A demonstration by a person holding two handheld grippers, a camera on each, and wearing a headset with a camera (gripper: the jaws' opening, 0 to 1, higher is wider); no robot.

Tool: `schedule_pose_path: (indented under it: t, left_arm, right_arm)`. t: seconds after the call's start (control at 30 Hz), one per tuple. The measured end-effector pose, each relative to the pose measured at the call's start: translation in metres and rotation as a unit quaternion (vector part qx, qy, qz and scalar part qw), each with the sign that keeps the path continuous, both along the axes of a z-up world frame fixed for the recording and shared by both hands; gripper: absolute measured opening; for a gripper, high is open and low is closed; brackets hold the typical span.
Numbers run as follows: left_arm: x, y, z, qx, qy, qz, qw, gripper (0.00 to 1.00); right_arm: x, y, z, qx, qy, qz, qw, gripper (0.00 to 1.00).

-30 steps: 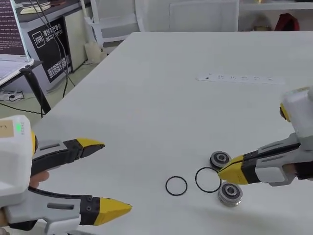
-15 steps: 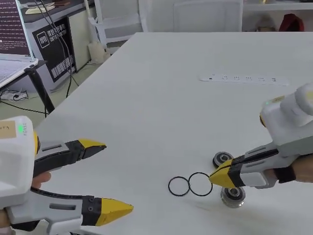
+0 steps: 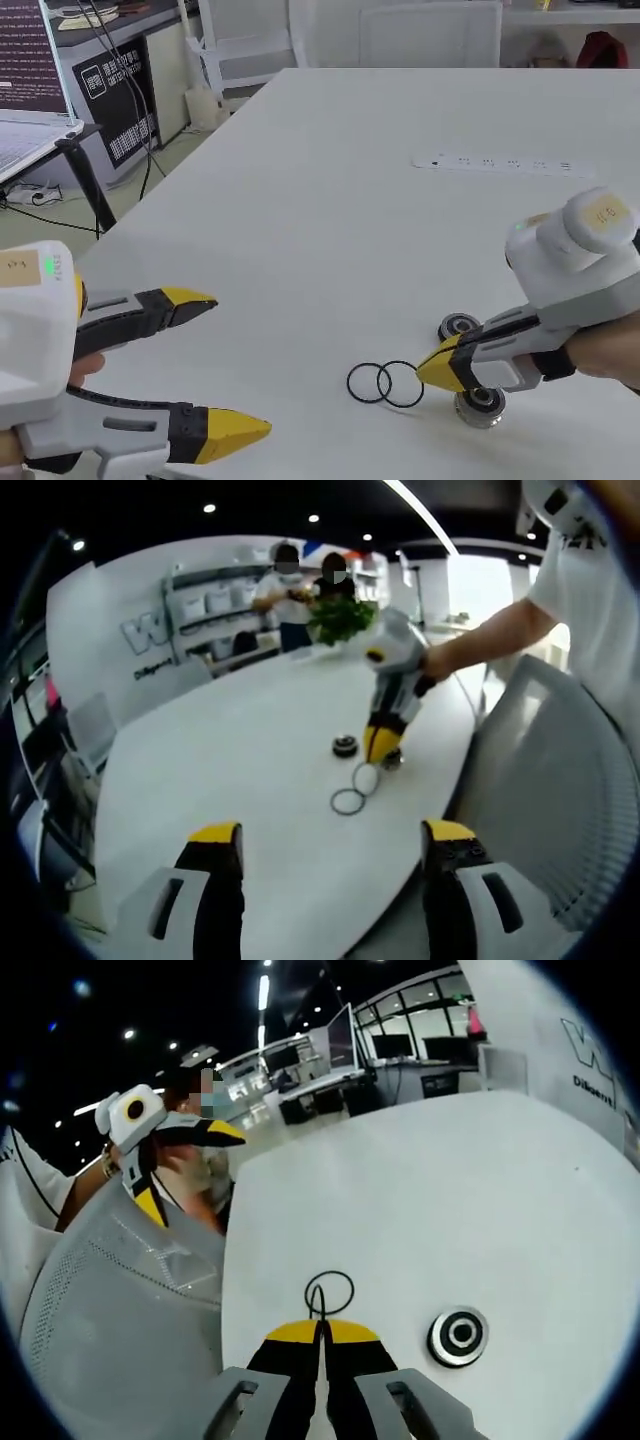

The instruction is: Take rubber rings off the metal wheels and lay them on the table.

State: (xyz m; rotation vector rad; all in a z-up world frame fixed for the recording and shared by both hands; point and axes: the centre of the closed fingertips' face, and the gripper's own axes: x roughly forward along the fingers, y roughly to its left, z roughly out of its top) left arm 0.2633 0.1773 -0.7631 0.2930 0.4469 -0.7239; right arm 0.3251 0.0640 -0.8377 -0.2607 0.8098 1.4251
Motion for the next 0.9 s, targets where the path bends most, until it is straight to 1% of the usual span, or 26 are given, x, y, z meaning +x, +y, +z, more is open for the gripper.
schedule_pose_path:
  t: [0.17, 0.33, 0.5, 0.67, 0.77, 0.9]
  left_arm:
    - [-0.001, 0.001, -0.001, 0.002, 0.000, 0.000, 1.0000, 0.74]
    - [-0.002, 0.002, 0.000, 0.000, -0.001, 0.003, 1.0000, 0.73]
    - [-0.003, 0.003, -0.001, 0.004, 0.002, 0.002, 1.0000, 0.73]
    - [-0.002, 0.004, 0.003, 0.001, -0.002, 0.005, 1.0000, 0.73]
    - [-0.003, 0.005, 0.002, 0.003, 0.001, 0.004, 1.0000, 0.73]
    - [-0.004, 0.006, 0.001, 0.003, 0.002, 0.005, 1.0000, 0.73]
  right_arm:
    - [0.000, 0.002, -0.004, -0.006, 0.002, 0.000, 1.0000, 0.00]
    - [0.004, 0.003, -0.008, -0.012, 0.000, -0.007, 0.9999, 0.00]
    - [0.008, 0.004, -0.010, -0.016, -0.004, -0.011, 0.9998, 0.00]
    - [0.010, 0.003, -0.015, -0.026, -0.008, -0.010, 0.9996, 0.00]
    - [0.010, 0.003, -0.016, -0.029, -0.009, -0.009, 0.9995, 0.00]
    - [0.013, 0.002, -0.017, -0.033, -0.017, -0.013, 0.9992, 0.01]
